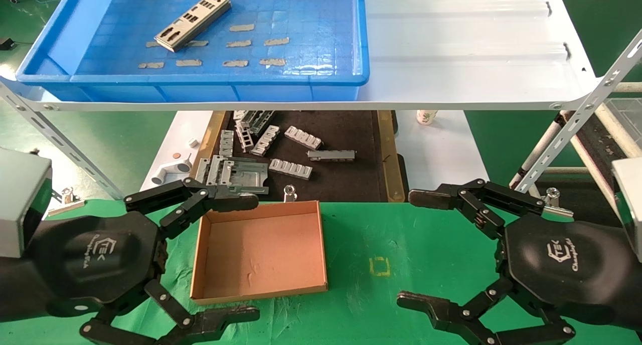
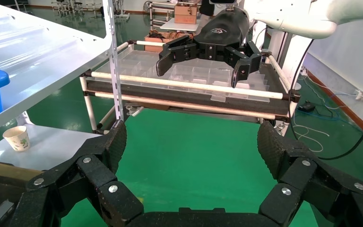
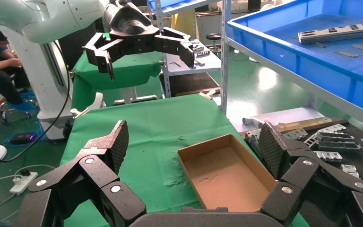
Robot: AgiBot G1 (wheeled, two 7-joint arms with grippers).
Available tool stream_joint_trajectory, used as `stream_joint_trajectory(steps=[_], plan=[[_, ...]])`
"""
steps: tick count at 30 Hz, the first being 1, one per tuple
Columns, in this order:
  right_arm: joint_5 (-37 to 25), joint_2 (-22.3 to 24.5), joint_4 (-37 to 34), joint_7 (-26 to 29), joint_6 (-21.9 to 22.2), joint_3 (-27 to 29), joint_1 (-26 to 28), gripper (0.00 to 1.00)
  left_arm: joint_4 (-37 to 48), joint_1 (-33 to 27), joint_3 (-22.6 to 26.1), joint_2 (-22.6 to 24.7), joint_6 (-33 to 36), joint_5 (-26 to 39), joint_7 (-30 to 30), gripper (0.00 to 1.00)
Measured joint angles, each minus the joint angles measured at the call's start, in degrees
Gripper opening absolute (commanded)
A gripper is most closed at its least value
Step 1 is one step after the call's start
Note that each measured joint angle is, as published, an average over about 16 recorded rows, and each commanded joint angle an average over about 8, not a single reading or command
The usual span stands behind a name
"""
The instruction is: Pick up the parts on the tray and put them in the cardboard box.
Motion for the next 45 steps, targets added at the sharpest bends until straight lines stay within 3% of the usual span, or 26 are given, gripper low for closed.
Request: stream_joint_trajectory(steps=[12,15,20,23,33,45], plan=[[0.0,0.0,0.0,0.0,0.0,0.0,0.0,1.0,0.0,0.0,0.0,0.0,0.0,0.0,0.0,1.0],[0.0,0.0,0.0,0.0,0.0,0.0,0.0,0.79,0.0,0.0,0.0,0.0,0.0,0.0,0.0,1.0],[0.0,0.0,0.0,0.0,0.0,0.0,0.0,0.17,0.3,-0.3,-0.1,0.2,-0.5,0.1,0.0,1.0],[0.0,0.0,0.0,0.0,0.0,0.0,0.0,0.0,0.9,-1.2,-0.1,0.6,-1.4,0.5,-0.2,1.0],[0.0,0.0,0.0,0.0,0.0,0.0,0.0,0.0,10.0,-10.6,1.0,5.0,-7.4,5.4,-1.0,1.0],[0.0,0.0,0.0,0.0,0.0,0.0,0.0,0.0,37.3,-31.1,6.0,15.4,-16.8,18.5,4.7,1.0]])
